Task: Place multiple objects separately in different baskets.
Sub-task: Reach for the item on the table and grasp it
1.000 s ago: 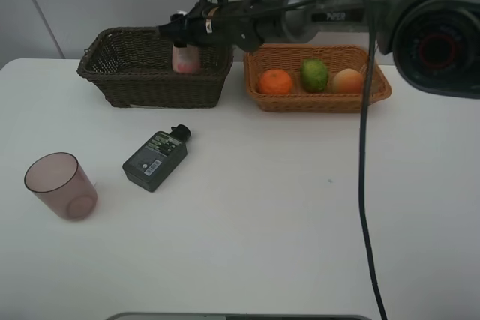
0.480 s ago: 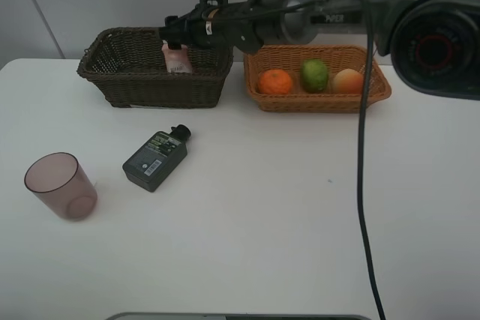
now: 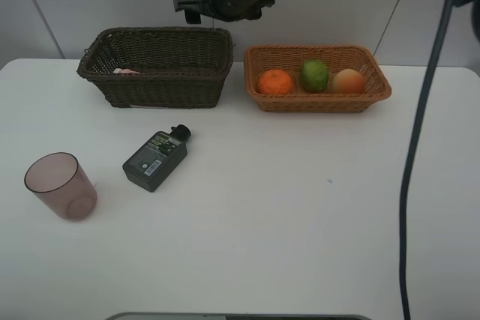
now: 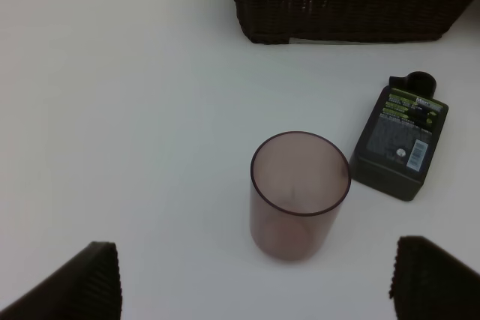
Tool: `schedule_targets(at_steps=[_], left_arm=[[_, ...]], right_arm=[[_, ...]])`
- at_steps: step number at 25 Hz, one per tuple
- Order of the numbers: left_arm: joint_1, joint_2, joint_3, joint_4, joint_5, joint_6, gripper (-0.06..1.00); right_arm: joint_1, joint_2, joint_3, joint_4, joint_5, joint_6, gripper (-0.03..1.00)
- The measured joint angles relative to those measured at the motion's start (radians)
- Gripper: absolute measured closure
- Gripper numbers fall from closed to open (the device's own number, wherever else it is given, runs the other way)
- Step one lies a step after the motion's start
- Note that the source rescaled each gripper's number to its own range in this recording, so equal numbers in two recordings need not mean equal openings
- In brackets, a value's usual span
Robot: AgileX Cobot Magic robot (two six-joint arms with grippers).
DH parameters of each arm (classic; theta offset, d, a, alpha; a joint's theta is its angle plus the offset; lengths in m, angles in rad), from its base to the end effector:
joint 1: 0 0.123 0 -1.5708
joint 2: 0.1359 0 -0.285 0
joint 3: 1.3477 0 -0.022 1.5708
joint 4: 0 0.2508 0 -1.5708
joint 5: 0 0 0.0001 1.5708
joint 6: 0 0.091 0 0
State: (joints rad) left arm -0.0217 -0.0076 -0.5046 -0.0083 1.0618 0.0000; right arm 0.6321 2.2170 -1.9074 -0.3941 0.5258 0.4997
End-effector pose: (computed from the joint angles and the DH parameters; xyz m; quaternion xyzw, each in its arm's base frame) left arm -0.0066 -0.0005 0.2784 0.0094 0.8503 -0.0099 0.5262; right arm 0.4281 0.2917 0.2328 -0.1751 0.8892 0.0770 0.4155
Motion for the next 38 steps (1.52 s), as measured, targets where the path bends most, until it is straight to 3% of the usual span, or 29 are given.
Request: schedule_targets(at_steps=[5,8,11,19,24,38], left_arm=[[0.000,0.000,0.000,0.000,0.000,0.000,0.01],[0.000,0.000,0.000,0.000,0.000,0.000,0.01],[0.000,0.000,0.000,0.000,0.000,0.000,0.01],[0.000,0.000,0.000,0.000,0.000,0.000,0.01],[0.000,0.000,0.000,0.000,0.000,0.000,0.01],[0.000,0.000,0.000,0.000,0.000,0.000,0.01]], right_arm=[[-0.051,-0.089,-0.005,0.132,0.346,-0.180,0.20],[-0.126,-0.124,-0.006,0.228,0.547,-0.260,0.20],[-0.224,-0.168,0.040,0.273,0.662,-0.291,0.20],[-0.471,-0.437,0.377,0.291,0.688,-0.294,0.20],[-0.579,-0.673,0.601,0.290,0.647,-0.294,0.20],[-0.600,-1.436,0.923,0.280,0.632,-0.298,0.20]])
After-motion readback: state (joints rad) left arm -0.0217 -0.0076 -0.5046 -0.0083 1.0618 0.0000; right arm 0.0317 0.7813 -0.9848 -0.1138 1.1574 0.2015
